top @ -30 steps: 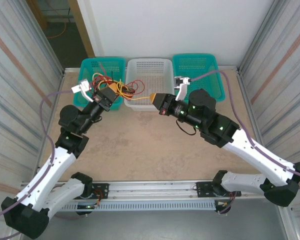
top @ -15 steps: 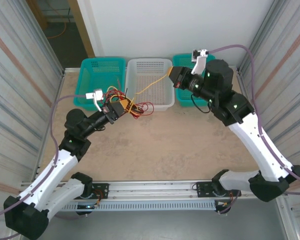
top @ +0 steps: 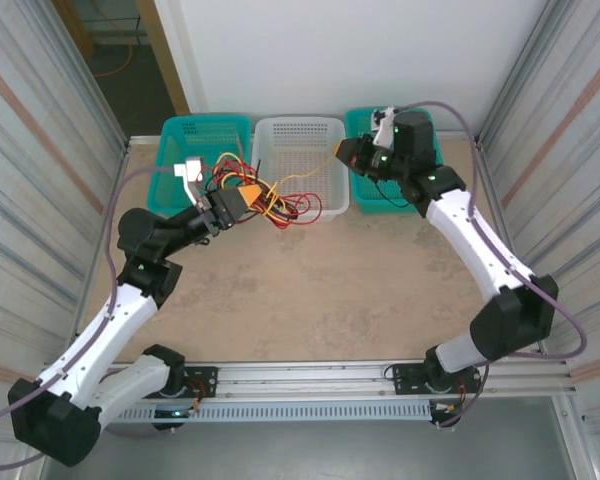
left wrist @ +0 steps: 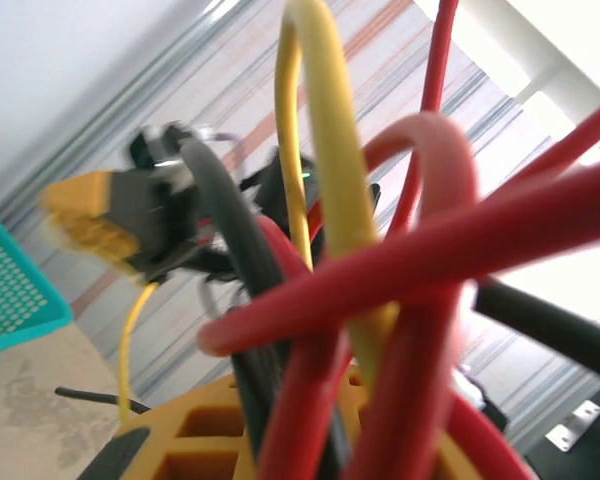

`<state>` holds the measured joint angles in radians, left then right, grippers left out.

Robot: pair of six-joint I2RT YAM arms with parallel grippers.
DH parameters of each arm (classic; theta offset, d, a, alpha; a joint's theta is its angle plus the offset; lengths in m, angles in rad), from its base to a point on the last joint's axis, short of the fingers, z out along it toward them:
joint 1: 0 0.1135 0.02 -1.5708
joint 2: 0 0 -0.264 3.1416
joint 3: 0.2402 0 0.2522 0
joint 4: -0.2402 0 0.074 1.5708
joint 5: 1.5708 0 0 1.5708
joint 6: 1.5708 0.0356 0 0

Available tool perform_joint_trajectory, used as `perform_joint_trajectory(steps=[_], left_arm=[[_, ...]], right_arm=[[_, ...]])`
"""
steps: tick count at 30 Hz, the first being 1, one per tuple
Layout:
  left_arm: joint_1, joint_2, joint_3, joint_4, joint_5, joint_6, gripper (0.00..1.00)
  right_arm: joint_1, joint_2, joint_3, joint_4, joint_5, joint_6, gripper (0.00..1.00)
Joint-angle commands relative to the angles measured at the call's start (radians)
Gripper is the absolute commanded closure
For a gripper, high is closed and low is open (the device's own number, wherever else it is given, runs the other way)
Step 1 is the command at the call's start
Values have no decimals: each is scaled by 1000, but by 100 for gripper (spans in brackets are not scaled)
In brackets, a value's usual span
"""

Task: Untangle the cables

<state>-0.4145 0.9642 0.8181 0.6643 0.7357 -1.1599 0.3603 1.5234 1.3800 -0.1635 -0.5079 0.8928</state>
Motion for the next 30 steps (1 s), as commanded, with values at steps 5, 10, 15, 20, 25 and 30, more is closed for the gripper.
perform_joint_trajectory(steps=[5,10,15,20,25,30], left_arm=[[-41,51,99,237,17,-145,100],[-40,37,110,204,-126,-77,100],[-35,10,142,78,-352,95,100],[-35,-47,142,-167,-704,316,100],[36,-48,90,-220,-769,400,100],[46,-60,25,-275,-729,435,100]], right_arm=[[52,84,-75,216,-32,87,100],[168,83,-226,358,19,158,100],[341,77,-435,601,116,268,100],[458,-13,-559,691,212,318,100],[559,-211,-545,459,378,168,100],[575,-408,-348,79,554,-86,100]])
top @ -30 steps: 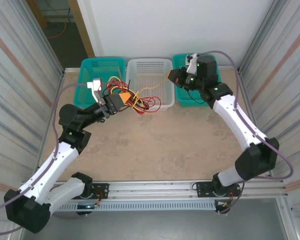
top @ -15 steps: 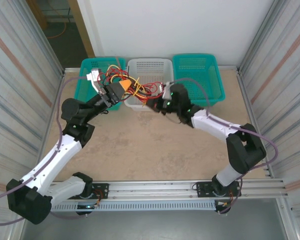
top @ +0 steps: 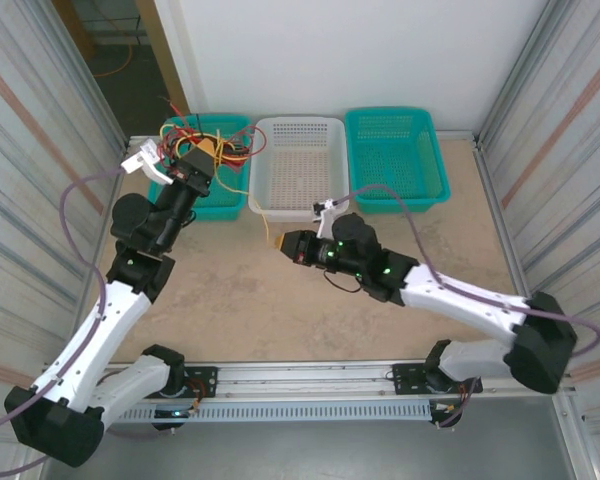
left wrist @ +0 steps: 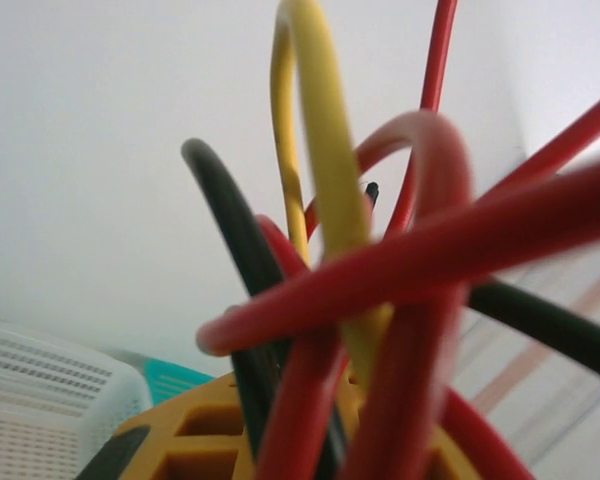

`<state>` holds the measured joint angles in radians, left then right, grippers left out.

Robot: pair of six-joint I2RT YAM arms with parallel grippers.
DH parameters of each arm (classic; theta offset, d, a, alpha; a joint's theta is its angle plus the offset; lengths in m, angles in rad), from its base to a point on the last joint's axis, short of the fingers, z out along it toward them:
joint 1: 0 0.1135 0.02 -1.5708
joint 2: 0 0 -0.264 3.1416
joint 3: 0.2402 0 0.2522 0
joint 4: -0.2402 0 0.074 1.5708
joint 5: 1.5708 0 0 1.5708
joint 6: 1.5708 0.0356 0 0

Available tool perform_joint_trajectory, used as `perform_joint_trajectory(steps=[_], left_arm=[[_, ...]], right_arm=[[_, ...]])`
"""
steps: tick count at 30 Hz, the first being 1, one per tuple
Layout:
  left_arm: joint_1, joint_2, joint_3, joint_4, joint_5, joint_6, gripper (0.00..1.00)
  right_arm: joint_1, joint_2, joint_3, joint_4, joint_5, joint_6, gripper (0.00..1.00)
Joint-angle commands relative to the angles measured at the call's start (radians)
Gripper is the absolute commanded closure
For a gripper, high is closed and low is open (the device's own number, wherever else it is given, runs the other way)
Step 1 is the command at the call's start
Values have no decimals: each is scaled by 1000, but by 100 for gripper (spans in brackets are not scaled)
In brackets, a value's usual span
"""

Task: Untangle the cables

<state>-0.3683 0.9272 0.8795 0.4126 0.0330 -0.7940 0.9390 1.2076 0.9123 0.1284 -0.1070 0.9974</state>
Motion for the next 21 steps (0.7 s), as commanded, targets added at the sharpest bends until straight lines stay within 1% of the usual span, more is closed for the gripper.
perform_joint_trajectory(steps=[1,3,6,8,11,14,17,19,21], left_arm=[[0,-29,-54,-28,-15,75,100],[-2,-39,-81,-49,0,77,100],[-5,-61,-127,-81,14,75,100],[-5,-77,-152,-96,32,70,100],[-5,-102,-181,-101,109,55,100],[-5,-105,-185,-96,229,33,100],[0,-88,-167,-39,411,-14,100],[2,-64,-143,42,554,-91,100],[0,-39,-111,147,666,-195,100]], right_arm=[[-15,-112,181,-283,169,-248,100],[-47,-131,296,-383,169,-326,100],[-92,-143,437,-447,144,-407,100],[-131,-137,517,-474,121,-434,100],[-220,-102,637,-521,83,-450,100],[-358,-42,736,-572,18,-447,100],[-518,37,810,-599,-88,-425,100],[-621,101,846,-597,-201,-388,100],[-702,158,857,-568,-299,-360,100]])
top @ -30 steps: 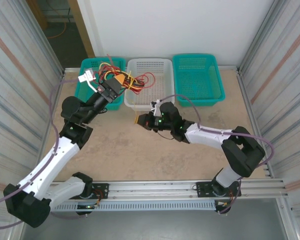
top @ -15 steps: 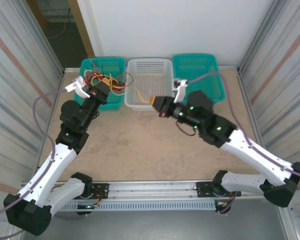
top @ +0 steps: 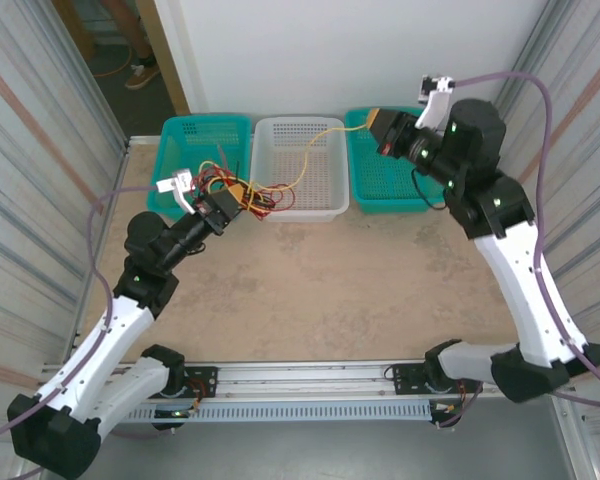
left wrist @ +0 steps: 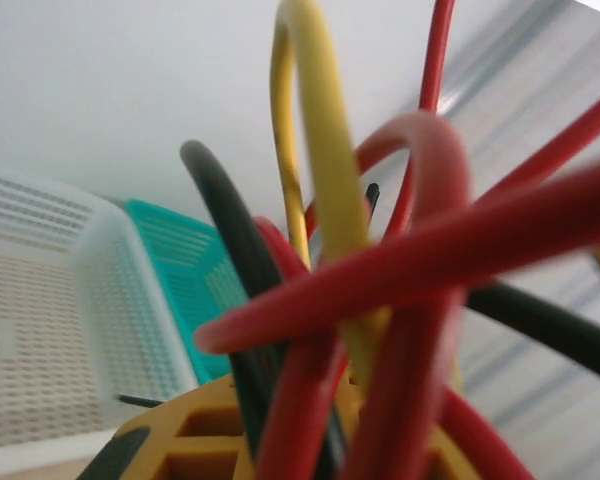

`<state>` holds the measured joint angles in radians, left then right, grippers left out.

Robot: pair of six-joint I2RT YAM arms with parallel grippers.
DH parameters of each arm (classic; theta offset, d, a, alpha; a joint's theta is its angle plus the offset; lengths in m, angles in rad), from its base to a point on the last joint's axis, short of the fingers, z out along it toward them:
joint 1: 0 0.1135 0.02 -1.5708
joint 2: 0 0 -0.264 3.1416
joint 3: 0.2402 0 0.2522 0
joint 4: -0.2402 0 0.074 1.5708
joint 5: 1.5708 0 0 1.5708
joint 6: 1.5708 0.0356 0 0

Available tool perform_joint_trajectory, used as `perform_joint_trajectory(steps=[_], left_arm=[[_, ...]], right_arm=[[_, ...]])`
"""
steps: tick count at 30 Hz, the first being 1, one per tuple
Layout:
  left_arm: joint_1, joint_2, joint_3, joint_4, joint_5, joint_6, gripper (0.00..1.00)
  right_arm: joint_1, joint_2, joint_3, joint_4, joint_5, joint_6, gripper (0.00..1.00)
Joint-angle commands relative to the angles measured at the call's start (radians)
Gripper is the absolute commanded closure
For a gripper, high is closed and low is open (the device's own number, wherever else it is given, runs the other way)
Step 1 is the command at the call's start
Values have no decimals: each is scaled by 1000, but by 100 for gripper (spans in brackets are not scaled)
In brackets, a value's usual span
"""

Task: Untangle the cables

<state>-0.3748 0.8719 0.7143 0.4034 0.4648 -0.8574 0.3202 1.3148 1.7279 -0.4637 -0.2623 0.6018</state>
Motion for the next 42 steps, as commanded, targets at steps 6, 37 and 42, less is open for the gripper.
perform_joint_trajectory(steps=[6,37,42], left_arm=[[-58,71,167,308,387,-289,100],[138,-164,94,-277,-48,35,100],[-41,-71,5,-289,-103,69,100]], right_arm=[[-182,204,22,126,-292,84,100],[-650,-103,-413,138,-281,137,100],[-562,-146,-286,36,-174,82,100]])
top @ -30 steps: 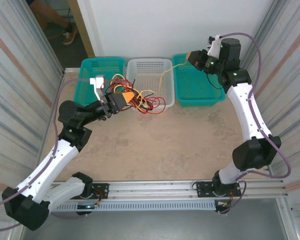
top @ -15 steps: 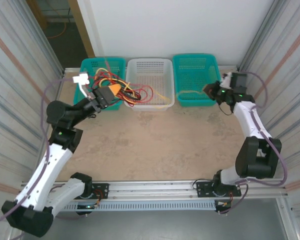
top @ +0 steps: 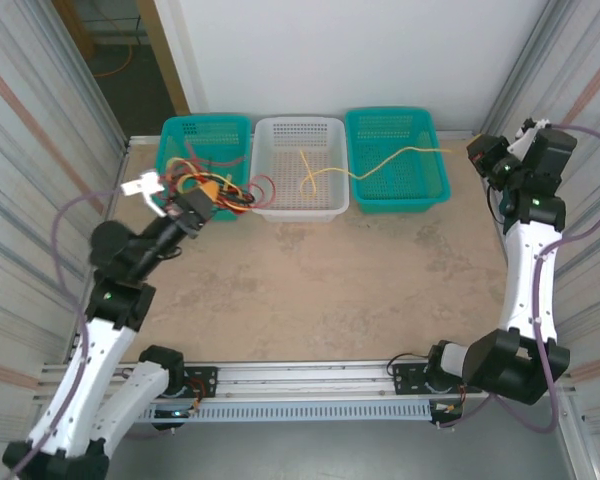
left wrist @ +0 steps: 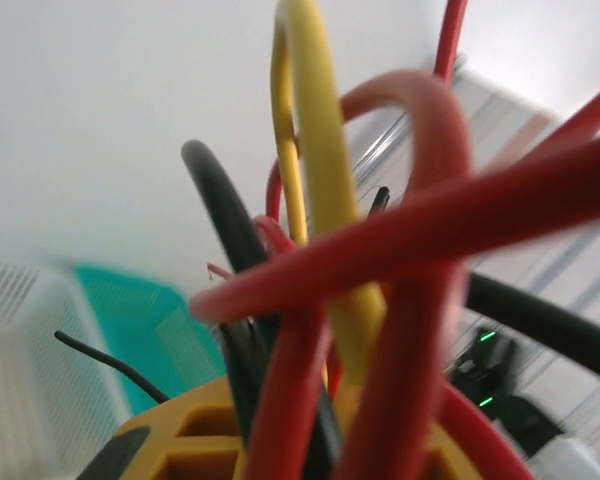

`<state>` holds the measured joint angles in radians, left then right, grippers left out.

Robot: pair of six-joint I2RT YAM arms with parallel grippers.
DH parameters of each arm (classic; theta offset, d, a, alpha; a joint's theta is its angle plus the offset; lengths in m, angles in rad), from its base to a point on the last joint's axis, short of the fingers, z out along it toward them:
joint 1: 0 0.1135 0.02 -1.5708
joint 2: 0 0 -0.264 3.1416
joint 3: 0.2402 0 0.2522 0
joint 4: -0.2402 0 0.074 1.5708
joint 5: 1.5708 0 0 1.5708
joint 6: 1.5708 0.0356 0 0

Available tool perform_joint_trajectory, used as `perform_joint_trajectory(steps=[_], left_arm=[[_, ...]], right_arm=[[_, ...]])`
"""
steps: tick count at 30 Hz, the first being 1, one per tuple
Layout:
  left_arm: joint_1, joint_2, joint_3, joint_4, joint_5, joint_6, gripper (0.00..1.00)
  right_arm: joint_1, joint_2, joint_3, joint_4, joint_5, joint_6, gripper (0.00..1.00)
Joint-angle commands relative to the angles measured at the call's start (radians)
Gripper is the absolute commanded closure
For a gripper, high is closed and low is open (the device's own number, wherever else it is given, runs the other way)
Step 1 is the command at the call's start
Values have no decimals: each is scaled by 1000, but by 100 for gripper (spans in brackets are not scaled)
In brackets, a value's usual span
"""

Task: Untangle the cables

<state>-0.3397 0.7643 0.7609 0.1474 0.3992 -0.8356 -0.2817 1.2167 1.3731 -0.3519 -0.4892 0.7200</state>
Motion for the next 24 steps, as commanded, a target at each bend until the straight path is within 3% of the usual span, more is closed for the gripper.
perform_joint_trajectory(steps=[1,4,8,9,10,11,14,15,19,24], left_arm=[[-120,68,-63,-17,-46,51,100],[-220,155,-133,41,-93,44,100],[-279,274,-191,92,-170,13,100],[-280,301,-194,98,-172,10,93],[-282,331,-193,103,-167,11,68],[-285,354,-185,90,-168,13,50],[-311,374,-162,2,-203,34,11],[-321,372,-155,-27,-215,46,2],[-346,343,-110,-240,-263,104,1],[-326,203,-51,-563,-419,185,1]], right_arm=[[57,-55,90,-96,87,-44,100],[84,-72,134,-135,158,-43,100],[116,-60,171,-157,136,-28,100],[132,-60,174,-162,141,-34,100],[152,-60,176,-167,153,-45,100],[171,-60,178,-174,165,-56,100],[212,-53,187,-192,171,-76,100],[226,-51,190,-198,177,-86,100],[305,-31,217,-252,255,-163,100],[362,-11,246,-295,316,-214,100]])
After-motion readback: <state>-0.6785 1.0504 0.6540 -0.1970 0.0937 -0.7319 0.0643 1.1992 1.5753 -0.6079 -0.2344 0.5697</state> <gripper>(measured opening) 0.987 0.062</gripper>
